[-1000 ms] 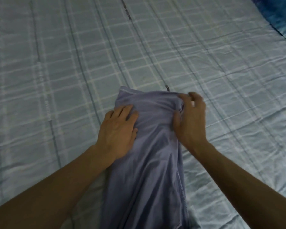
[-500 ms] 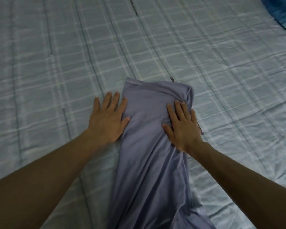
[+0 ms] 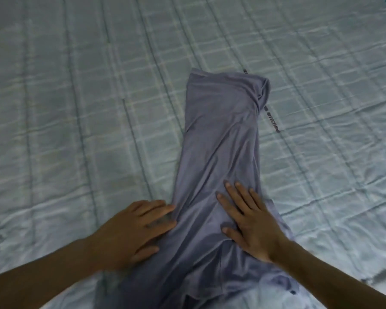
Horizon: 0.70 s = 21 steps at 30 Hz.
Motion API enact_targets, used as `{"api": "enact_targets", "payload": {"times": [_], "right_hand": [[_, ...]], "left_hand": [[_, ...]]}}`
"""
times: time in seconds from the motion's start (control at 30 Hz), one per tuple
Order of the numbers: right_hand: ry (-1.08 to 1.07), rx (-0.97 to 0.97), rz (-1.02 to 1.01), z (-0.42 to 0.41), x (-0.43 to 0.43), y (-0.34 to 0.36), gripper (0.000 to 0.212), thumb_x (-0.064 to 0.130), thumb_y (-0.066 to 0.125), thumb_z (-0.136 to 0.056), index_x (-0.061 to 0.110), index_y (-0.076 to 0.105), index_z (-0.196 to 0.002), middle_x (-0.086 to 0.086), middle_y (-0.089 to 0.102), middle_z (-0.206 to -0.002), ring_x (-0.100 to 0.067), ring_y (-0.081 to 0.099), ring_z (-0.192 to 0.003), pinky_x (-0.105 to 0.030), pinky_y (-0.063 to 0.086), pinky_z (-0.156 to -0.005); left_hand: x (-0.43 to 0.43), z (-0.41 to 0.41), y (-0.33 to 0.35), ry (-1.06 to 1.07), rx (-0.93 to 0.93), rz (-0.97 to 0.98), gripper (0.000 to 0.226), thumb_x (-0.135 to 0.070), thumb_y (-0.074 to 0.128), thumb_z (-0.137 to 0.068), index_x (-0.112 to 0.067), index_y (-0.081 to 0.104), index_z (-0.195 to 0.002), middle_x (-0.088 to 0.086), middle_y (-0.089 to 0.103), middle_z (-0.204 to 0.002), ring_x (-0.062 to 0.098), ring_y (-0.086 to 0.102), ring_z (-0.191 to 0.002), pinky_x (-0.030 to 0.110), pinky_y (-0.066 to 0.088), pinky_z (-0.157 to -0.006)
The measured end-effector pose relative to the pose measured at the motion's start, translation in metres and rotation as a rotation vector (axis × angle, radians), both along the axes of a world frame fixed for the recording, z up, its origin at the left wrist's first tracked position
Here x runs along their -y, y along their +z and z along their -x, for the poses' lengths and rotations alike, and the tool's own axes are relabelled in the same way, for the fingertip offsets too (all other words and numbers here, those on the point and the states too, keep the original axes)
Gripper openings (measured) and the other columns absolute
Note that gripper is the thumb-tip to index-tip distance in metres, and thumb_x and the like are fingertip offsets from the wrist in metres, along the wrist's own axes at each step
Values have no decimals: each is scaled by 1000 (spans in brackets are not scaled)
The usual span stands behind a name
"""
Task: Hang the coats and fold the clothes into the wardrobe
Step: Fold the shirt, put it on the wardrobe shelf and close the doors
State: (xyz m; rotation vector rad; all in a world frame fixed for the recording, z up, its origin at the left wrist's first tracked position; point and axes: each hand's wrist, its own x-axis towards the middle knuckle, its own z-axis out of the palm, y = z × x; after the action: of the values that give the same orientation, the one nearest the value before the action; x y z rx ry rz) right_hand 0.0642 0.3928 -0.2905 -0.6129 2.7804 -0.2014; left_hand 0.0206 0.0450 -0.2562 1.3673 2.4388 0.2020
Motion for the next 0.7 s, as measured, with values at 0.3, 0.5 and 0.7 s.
{"api": "enact_targets", "payload": {"times": [0.3, 0.5, 0.7], "right_hand": [[-165, -67, 61, -42, 27, 19, 57, 30, 60, -94, 4, 47, -143, -24, 40, -150, -42, 36, -140, -56, 26, -116], [-12, -59, 301, -109, 66, 26, 57, 40, 66, -89, 6, 57, -133, -17, 52, -140, -36, 50, -129, -49, 36, -112], [57, -21, 247, -144, 100, 24, 78, 52, 74, -71, 16, 52, -137, -10, 52, -134, -29, 52, -120, -41, 46, -100]], "left_hand": [[28, -90, 20, 22, 18, 38, 64, -55, 59, -89, -23, 49, -144, 6, 39, -155, 25, 47, -136, 38, 47, -103], [64, -123, 14, -57, 112, 175, 108, -85, 52, -69, -28, 23, -156, -5, 3, -166, 13, 11, -151, 32, 23, -119], [69, -135, 13, -108, 20, 71, 89, -36, 74, -61, -18, 47, -145, 4, 43, -153, 23, 49, -132, 32, 52, -95]]}}
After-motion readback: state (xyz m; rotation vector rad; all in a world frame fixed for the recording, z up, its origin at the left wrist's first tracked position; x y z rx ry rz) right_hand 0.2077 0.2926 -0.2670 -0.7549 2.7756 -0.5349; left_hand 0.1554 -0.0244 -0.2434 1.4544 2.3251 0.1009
